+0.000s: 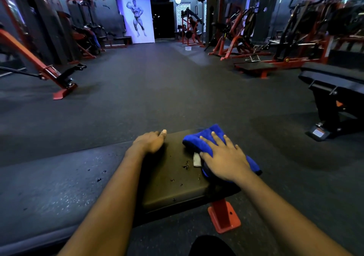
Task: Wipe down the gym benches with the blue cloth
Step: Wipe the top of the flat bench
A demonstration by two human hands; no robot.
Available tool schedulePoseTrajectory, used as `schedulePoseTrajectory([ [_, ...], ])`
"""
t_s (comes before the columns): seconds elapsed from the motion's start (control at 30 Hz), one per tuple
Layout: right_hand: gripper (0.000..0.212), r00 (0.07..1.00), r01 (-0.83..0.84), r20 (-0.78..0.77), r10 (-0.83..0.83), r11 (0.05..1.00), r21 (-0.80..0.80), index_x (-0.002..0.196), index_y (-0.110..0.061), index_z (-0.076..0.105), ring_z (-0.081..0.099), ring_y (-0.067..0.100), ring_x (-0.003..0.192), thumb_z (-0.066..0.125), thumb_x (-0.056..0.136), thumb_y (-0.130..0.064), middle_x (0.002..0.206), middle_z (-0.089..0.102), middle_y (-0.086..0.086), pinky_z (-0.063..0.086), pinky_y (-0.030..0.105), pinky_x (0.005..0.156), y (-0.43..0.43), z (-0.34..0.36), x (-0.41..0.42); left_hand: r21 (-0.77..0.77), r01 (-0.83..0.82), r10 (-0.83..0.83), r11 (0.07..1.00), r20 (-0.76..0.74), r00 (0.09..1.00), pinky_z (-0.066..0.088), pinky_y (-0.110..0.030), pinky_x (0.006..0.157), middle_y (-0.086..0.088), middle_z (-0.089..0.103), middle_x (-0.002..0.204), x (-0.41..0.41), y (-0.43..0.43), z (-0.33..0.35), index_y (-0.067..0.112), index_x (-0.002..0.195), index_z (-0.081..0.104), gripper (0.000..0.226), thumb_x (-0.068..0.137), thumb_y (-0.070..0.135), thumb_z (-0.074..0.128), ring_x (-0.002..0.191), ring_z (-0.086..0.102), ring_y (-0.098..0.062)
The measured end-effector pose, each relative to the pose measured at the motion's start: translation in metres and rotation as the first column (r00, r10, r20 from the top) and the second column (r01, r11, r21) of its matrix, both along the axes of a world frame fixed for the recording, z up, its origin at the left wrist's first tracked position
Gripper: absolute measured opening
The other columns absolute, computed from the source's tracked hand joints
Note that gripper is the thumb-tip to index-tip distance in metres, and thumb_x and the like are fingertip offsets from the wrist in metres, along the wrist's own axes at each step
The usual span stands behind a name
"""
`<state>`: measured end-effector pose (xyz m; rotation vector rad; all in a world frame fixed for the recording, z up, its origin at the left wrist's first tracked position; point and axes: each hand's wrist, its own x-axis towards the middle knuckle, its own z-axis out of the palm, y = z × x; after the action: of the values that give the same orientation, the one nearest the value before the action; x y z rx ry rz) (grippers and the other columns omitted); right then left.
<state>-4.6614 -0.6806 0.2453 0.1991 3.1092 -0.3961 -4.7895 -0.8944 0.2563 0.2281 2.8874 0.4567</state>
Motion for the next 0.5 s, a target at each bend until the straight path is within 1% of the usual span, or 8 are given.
schedulePoseTrajectory([
  [0.07, 0.058, 1.000, 0.011, 0.011, -0.011, 0.999, -0.033, 0.152, -0.051, 0.007, 0.000, 0.024, 0.152, 0.029, 0.098, -0.058, 0.165, -0.003, -0.012, 0.011, 0.053, 0.118, 0.007, -0.001, -0.005, 0.011, 0.001, -0.001, 1.000, -0.001, 1.000, 0.024, -0.046, 0.117, -0.011, 0.036, 0.154, 0.002, -0.002, 0.000, 0.016, 0.149, 0.035, 0.061, 0.104, 0.051, 0.016, 0.142, 0.033, -0.029],
  [0.13, 0.060, 0.994, 0.097, 0.060, -0.092, 0.991, -0.090, 0.153, -0.049, 0.008, 0.005, 0.028, 0.151, 0.029, 0.098, -0.058, 0.165, -0.003, -0.009, 0.015, 0.052, 0.117, 0.006, 0.007, -0.032, 0.012, 0.010, -0.010, 1.000, 0.000, 1.000, 0.024, -0.046, 0.117, -0.011, 0.036, 0.154, 0.003, -0.004, 0.000, 0.016, 0.149, 0.035, 0.061, 0.104, 0.052, 0.016, 0.142, 0.033, -0.029],
  [0.2, 0.062, 0.982, 0.167, 0.100, -0.158, 0.982, -0.091, 0.155, -0.044, 0.008, 0.010, 0.033, 0.150, 0.029, 0.098, -0.058, 0.166, -0.002, -0.004, 0.017, 0.051, 0.117, -0.004, 0.015, -0.061, 0.027, 0.005, -0.005, 1.000, 0.019, 1.000, 0.024, -0.047, 0.117, -0.011, 0.034, 0.155, 0.004, -0.004, 0.002, 0.017, 0.150, 0.034, 0.062, 0.103, 0.054, 0.015, 0.142, 0.032, -0.030],
  [0.23, 0.063, 0.982, 0.163, 0.103, -0.156, 0.985, -0.064, 0.155, -0.042, 0.008, 0.009, 0.035, 0.150, 0.028, 0.098, -0.058, 0.166, -0.002, -0.003, 0.016, 0.052, 0.117, -0.009, 0.016, -0.069, 0.035, -0.005, 0.003, 0.999, 0.044, 0.999, 0.023, -0.047, 0.117, -0.011, 0.034, 0.156, 0.004, -0.004, 0.004, 0.018, 0.150, 0.034, 0.063, 0.103, 0.055, 0.016, 0.143, 0.031, -0.030],
  [0.3, 0.063, 0.995, 0.061, 0.080, -0.060, 0.998, -0.008, 0.156, -0.039, 0.008, 0.003, 0.034, 0.151, 0.027, 0.099, -0.057, 0.166, -0.003, -0.003, 0.010, 0.054, 0.119, -0.016, 0.014, -0.068, 0.044, -0.032, 0.028, 0.999, 0.091, 0.995, 0.023, -0.048, 0.116, -0.013, 0.032, 0.156, 0.006, -0.005, 0.010, 0.017, 0.151, 0.033, 0.064, 0.102, 0.056, 0.017, 0.143, 0.030, -0.031],
  [0.4, 0.059, 0.991, -0.134, 0.004, 0.134, 0.990, 0.050, 0.155, -0.044, 0.010, -0.001, 0.024, 0.152, 0.028, 0.100, -0.056, 0.165, -0.001, -0.010, 0.006, 0.051, 0.121, -0.001, 0.002, -0.046, 0.099, -0.057, 0.047, 0.993, 0.101, 0.994, 0.024, -0.050, 0.116, -0.015, 0.033, 0.155, 0.005, -0.008, 0.015, 0.015, 0.150, 0.034, 0.066, 0.101, 0.058, 0.020, 0.142, 0.032, -0.032],
  [0.47, 0.058, 0.990, -0.141, 0.031, 0.141, 0.990, 0.023, 0.154, -0.046, 0.011, 0.001, 0.022, 0.152, 0.031, 0.100, -0.055, 0.165, 0.001, -0.011, 0.009, 0.050, 0.121, 0.012, 0.002, -0.052, 0.120, -0.063, 0.050, 0.991, 0.103, 0.993, 0.026, -0.048, 0.115, -0.016, 0.037, 0.153, 0.008, -0.012, 0.015, 0.012, 0.148, 0.037, 0.065, 0.102, 0.056, 0.020, 0.140, 0.036, -0.032],
  [0.5, 0.059, 0.994, -0.091, 0.061, 0.091, 0.996, -0.017, 0.154, -0.045, 0.011, 0.002, 0.023, 0.152, 0.031, 0.099, -0.054, 0.165, 0.002, -0.010, 0.011, 0.050, 0.121, 0.012, 0.006, -0.062, 0.127, -0.061, 0.049, 0.990, 0.094, 0.994, 0.028, -0.047, 0.114, -0.016, 0.039, 0.151, 0.009, -0.014, 0.015, 0.011, 0.147, 0.039, 0.064, 0.103, 0.054, 0.020, 0.138, 0.038, -0.032],
])
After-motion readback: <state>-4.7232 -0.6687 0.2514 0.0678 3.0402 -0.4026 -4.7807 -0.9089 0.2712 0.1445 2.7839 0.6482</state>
